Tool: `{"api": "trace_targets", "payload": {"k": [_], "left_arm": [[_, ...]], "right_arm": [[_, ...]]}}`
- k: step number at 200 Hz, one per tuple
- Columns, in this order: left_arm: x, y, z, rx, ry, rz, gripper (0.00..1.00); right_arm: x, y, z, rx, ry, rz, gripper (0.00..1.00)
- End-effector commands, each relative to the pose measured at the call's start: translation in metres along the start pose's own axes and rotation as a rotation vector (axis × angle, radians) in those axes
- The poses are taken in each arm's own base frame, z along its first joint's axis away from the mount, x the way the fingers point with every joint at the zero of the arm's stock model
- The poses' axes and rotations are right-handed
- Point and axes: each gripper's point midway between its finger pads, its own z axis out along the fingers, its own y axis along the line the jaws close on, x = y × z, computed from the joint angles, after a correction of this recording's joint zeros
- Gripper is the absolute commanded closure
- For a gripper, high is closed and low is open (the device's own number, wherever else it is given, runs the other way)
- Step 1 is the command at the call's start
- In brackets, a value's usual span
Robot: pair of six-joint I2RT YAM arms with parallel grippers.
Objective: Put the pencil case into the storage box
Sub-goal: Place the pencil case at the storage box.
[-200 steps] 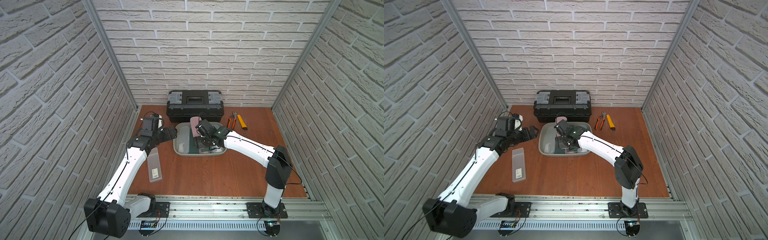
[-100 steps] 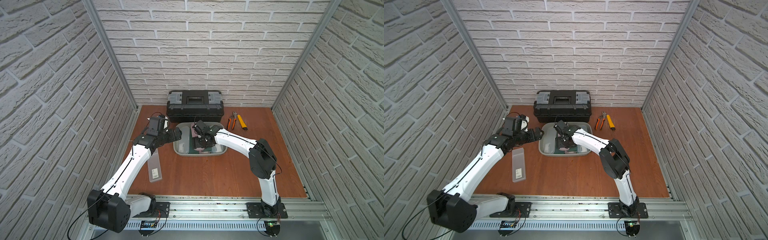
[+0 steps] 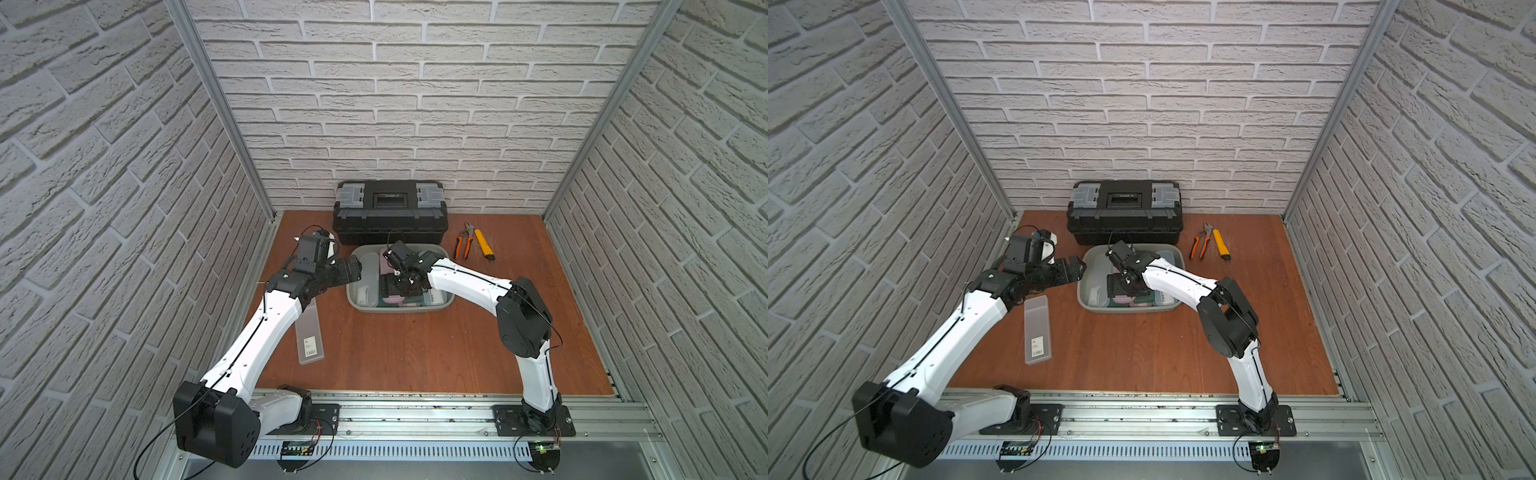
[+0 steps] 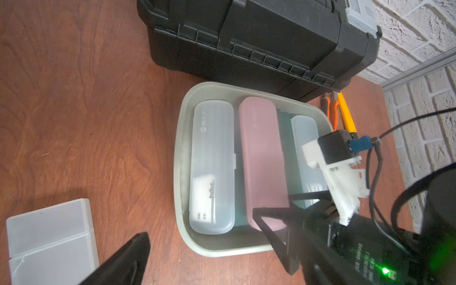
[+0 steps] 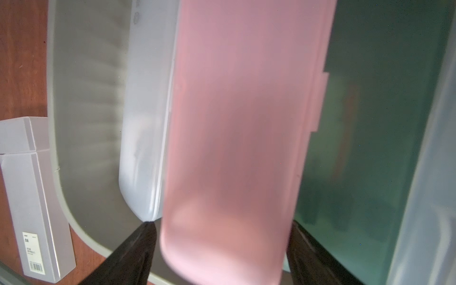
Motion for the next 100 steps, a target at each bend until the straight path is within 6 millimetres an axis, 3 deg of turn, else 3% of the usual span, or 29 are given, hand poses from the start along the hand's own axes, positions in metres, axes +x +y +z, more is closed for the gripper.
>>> {"api": "trace_targets", "payload": {"k": [1,62,100], "left_arm": [[0.004,0.011,-0.001,-0.017,-0.006,0.002,0.01],[0.007,0.032,-0.012,-0.035,-0.030,-0.049,0.01],[0.015,0.042,-0.014,-0.052,-0.022,-0.065,0.01]], "right_arm": [[-0.027,0.018,-0.042,-0.067,-0.114,-0.039,0.15],[-0.041,0.005,-0.050,-0.016,-0.160,-0.091,0.20],[-0.049,-0.008,-0.038,0.006,-0.155,-0.121,0.42]]}}
